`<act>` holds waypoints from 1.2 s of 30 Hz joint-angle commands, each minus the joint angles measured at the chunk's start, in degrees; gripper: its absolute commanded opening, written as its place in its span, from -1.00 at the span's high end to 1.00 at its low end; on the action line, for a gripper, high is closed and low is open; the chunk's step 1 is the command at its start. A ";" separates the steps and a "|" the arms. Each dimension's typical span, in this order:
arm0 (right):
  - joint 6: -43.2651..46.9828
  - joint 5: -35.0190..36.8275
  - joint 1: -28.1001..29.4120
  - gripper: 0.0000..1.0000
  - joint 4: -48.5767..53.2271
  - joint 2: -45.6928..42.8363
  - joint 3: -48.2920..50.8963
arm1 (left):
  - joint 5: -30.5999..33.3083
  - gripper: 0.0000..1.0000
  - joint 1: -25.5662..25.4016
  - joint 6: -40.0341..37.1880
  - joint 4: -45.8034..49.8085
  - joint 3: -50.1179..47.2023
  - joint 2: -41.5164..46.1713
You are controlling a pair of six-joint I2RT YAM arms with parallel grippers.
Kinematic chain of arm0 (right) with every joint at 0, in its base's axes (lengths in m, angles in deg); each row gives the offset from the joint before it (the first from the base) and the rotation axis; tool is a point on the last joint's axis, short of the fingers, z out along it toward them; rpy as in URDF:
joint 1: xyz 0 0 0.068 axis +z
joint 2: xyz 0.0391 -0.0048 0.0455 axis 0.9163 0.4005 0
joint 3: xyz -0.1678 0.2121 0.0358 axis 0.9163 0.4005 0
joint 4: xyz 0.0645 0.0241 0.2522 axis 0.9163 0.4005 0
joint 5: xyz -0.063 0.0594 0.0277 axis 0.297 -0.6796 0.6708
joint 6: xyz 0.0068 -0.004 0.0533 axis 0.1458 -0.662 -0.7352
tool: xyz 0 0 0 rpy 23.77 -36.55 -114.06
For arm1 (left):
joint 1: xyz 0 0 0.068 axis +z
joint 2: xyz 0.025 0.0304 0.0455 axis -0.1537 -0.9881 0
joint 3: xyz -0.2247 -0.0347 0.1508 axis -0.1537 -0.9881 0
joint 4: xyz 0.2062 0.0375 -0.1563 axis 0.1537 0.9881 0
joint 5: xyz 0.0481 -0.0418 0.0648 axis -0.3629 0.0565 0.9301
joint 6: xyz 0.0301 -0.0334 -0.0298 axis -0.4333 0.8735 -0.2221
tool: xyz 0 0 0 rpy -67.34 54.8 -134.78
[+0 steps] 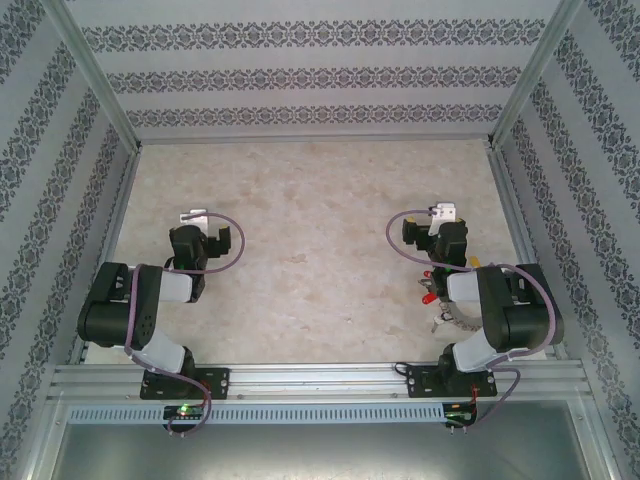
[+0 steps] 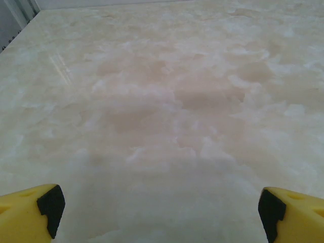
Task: Put the keys on the keyring
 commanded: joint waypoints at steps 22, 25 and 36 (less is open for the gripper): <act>-0.12 -2.49 -1.08 -0.96 -0.22 -1.05 -1.13 | -1.49 -0.99 0.65 1.04 -1.36 1.10 0.28; -0.28 -2.25 -1.12 -0.96 -0.13 -0.95 -1.20 | -1.81 -0.99 0.86 1.20 -1.45 1.01 0.31; -10.85 14.35 -1.16 -0.96 23.35 -29.44 0.77 | 4.22 -0.99 -3.63 0.05 12.71 2.32 13.97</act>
